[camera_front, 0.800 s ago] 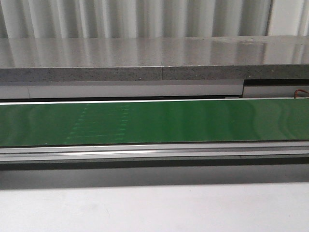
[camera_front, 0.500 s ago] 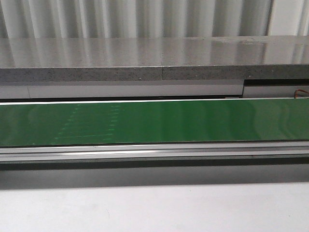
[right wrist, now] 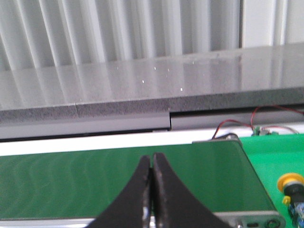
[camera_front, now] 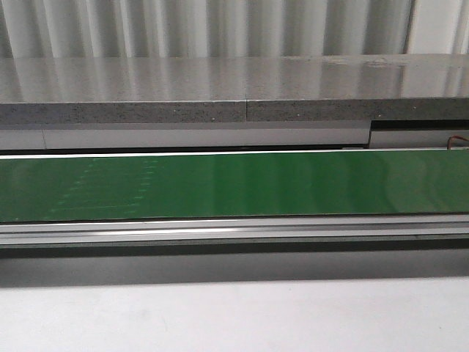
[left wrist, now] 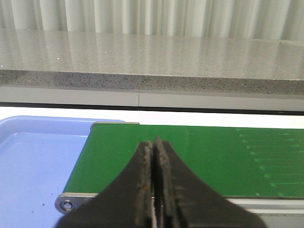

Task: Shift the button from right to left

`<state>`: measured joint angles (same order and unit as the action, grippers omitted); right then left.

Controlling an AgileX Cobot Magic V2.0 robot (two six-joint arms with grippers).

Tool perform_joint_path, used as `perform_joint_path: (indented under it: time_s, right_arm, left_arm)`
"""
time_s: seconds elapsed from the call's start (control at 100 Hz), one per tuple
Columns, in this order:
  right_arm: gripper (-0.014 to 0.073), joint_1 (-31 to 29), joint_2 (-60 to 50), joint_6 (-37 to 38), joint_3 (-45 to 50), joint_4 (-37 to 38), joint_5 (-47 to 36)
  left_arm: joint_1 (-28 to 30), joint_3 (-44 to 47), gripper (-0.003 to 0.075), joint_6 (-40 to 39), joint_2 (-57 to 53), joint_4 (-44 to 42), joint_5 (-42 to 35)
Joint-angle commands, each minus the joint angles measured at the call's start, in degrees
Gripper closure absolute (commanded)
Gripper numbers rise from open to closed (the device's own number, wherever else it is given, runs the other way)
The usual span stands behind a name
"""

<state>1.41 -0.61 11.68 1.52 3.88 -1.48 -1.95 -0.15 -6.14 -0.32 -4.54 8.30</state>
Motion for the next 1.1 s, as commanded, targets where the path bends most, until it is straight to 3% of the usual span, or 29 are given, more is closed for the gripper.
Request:
perform_joint_path:
  time_s: [0.0, 0.29, 0.7, 0.93, 1.089]
  right_arm:
    - [0.0662, -0.04, -0.86, -0.14, -1.24, 1.61, -4.79]
    - [0.0662, -0.04, 1.07, -0.14, -14.67, 3.23, 17.57]
    - [0.0662, -0.04, 20.37, -0.14, -37.07, 4.22, 39.64]
    - [0.0662, -0.04, 28.01, -0.14, -39.96, -3.88, 41.93]
    - [0.0654, -0.04, 29.16, -0.14, -39.86, -4.3, 41.99]
  left_arm:
    - [-0.47, 1.51, 0.074, -0.54, -1.94, 0.39, -4.83]
    - [-0.47, 1.51, 0.074, -0.54, -1.94, 0.39, -4.83]
    - [-0.47, 1.51, 0.074, -0.54, -1.94, 0.39, -4.83]
    - [-0.47, 1.51, 0.074, -0.54, -1.94, 0.39, -4.83]
    - [-0.47, 1.51, 0.074, -0.54, -1.94, 0.39, -4.83]
